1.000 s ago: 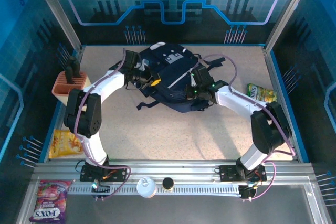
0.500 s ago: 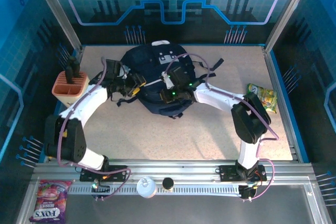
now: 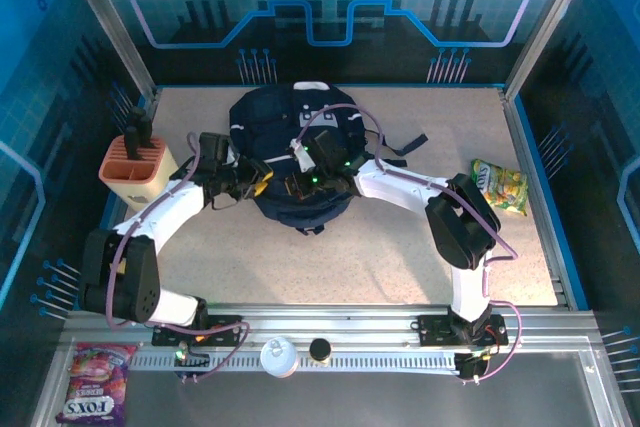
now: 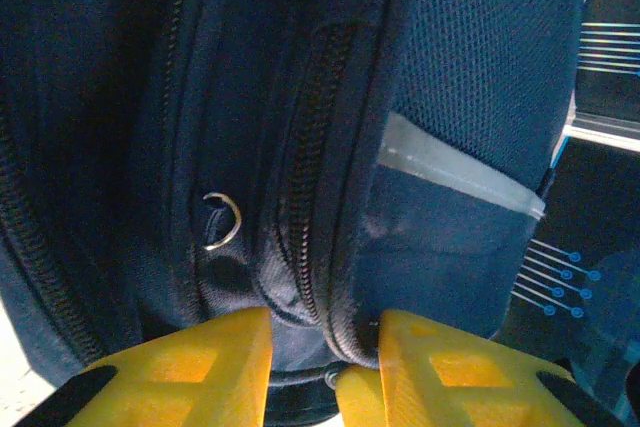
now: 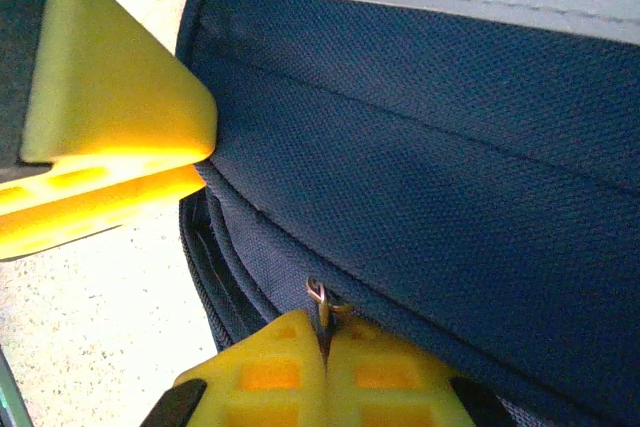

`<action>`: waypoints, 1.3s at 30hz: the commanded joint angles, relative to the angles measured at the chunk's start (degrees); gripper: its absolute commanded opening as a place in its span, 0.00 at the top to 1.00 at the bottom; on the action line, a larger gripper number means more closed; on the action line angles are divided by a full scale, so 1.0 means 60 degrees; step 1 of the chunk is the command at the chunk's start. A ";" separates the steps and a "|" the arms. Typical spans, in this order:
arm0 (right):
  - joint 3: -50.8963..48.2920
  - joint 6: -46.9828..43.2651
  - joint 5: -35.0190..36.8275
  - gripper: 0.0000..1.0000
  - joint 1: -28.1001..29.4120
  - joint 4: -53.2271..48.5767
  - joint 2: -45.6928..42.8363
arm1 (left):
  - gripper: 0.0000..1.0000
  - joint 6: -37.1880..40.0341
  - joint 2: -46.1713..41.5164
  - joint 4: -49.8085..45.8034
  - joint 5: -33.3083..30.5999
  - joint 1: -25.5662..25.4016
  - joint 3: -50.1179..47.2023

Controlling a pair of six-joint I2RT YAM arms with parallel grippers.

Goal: Pack the student bag

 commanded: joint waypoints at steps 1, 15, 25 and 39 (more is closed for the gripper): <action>0.0078 0.0057 -0.0290 0.98 0.0163 0.0299 -0.0058 | 0.67 -0.0270 0.0201 0.0385 0.0125 0.0066 0.0163; -0.1231 -0.0116 0.1807 0.97 -0.0030 -0.0021 -0.1022 | 0.99 -0.0094 0.0653 0.0280 -0.0487 0.0137 0.0492; -0.2808 -0.1166 0.1839 0.98 -0.1185 -0.0091 -0.2176 | 1.00 0.0449 0.0819 0.0031 -0.0520 0.0341 0.0719; -0.4000 -0.1198 0.2714 1.00 -0.1549 -0.0926 -0.3079 | 1.00 0.2345 0.1851 -0.1399 0.0283 0.0321 0.2223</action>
